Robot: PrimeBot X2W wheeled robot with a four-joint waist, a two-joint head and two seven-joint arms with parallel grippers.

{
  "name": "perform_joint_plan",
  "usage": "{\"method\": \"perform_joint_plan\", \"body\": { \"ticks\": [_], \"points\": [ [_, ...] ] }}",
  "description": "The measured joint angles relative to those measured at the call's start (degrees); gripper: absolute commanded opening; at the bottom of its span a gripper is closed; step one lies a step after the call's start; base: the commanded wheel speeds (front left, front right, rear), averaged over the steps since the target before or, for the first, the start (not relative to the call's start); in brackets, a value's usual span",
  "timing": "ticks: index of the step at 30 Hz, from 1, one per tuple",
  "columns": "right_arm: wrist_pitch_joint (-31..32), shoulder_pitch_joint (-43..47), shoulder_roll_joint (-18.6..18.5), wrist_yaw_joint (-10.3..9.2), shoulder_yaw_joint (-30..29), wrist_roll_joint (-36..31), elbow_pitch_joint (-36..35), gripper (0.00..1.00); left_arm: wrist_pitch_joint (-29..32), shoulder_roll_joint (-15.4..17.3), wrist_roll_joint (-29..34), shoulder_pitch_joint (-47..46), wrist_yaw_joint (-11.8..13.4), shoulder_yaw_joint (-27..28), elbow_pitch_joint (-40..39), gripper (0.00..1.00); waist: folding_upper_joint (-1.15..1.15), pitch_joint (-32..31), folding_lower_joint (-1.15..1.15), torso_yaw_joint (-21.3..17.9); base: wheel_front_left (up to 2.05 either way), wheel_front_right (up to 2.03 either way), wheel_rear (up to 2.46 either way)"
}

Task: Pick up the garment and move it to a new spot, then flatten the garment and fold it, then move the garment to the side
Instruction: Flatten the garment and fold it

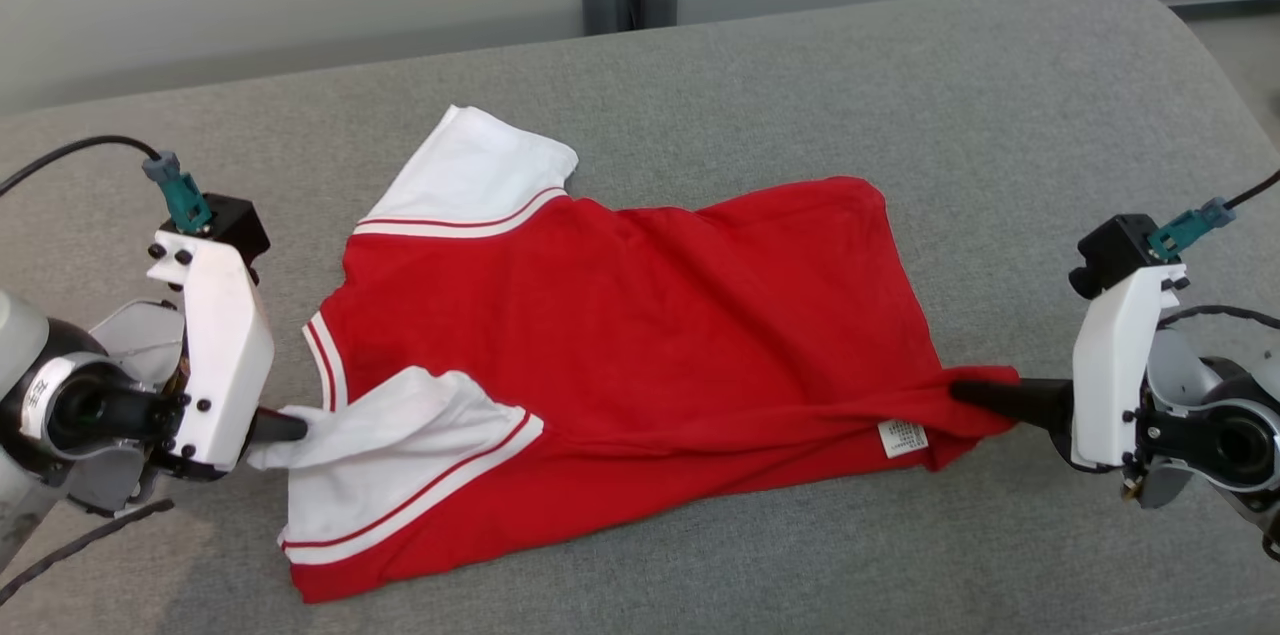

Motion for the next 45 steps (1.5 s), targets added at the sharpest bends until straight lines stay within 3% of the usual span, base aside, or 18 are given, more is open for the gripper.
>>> {"method": "perform_joint_plan", "body": {
  "ticks": [4, 5, 6, 7, 8, 9, 19, 24, 30, 34, 38, 45],
  "points": [
    [0.02, -0.97, 2.57, -0.01, -1.16, -1.94, 2.89, 0.0, -0.7, -1.83, 0.58, -1.41, -1.22, -0.05, 3.71, 0.0, 0.0, 1.45, 0.0, -0.79, 0.0, 0.0, 0.0],
    [0.05, -1.15, 3.21, -0.01, -1.44, -2.45, 3.44, 0.05, -0.89, -2.21, 0.64, -1.7, -1.3, -0.05, 4.45, 0.0, 0.0, 1.73, 0.0, -0.93, 0.0, 0.0, 0.0],
    [0.07, -1.26, 3.86, -0.01, -1.85, -2.97, 4.01, 0.23, -1.19, -2.64, 0.87, -1.88, -1.79, -0.04, 5.33, 0.15, 0.0, 1.99, 0.0, -1.04, 0.0, 0.0, 0.0],
    [0.07, -1.27, 4.5, -0.01, -2.25, -3.22, 4.41, 0.41, -1.63, -3.03, 1.05, -1.92, -2.01, -0.05, 6.08, 0.77, 0.0, 2.2, 0.0, -1.12, 0.0, 0.0, 0.0],
    [-0.09, -1.27, 5.15, -0.01, -2.71, -3.56, 4.77, 0.87, -2.21, -3.43, 1.2, -1.93, -2.34, -0.08, 6.75, 1.0, 0.0, 2.36, 0.0, -1.16, 0.0, 0.0, 0.0],
    [-0.47, -1.27, 5.84, -0.01, -3.14, -3.97, 5.22, 1.0, -2.67, -3.81, 1.43, -1.98, -2.69, -0.07, 7.51, 1.0, 0.0, 2.42, 0.0, -1.13, 0.0, 0.0, 0.0],
    [-11.49, 2.62, 8.17, -0.01, -10.23, -7.68, 4.64, 1.0, -15.1, -7.3, 3.34, -1.62, -6.32, 2.78, 11.6, 1.0, 0.0, -0.62, 0.0, 0.39, 0.0, 0.0, 0.0],
    [-22.35, 7.22, 8.49, -0.01, -14.45, -11.6, 1.0, 1.0, -26.47, -6.14, 8.62, 0.92, -6.71, 4.07, 10.49, 1.0, 0.0, -2.33, 0.0, 1.38, 0.0, 0.0, 0.0],
    [-36.54, 15.16, 9.28, -0.01, -20.56, -19.31, -1.05, 1.0, -43.9, -6.16, 15.73, 7.58, -1.37, 5.99, 6.62, 1.0, 0.0, -4.15, 0.0, 2.85, 0.0, 0.0, 0.0],
    [-41.4, 20.37, 10.72, -0.01, -24.87, -24.19, -2.5, 1.0, -52.63, -6.33, 17.35, 13.35, 3.2, 7.81, 3.14, 1.0, 0.0, -5.37, 0.0, 3.76, 0.0, 0.0, 0.0],
    [-41.85, 26.15, 12.62, -0.01, -29.15, -29.44, -3.33, 1.0, -60.62, -6.9, 17.81, 19.59, 8.22, 10.34, -0.94, 1.0, 0.0, -6.29, 0.0, 4.29, 0.0, 0.0, 0.0],
    [-37.64, 34.27, 17.71, -0.01, -36.43, -36.71, -3.88, 1.0, -69.97, -9.68, 16.29, 30.64, 14.47, 12.8, -5.42, 1.0, 0.0, -6.91, 0.0, 4.63, 0.0, 0.0, 0.0]
  ]
}}
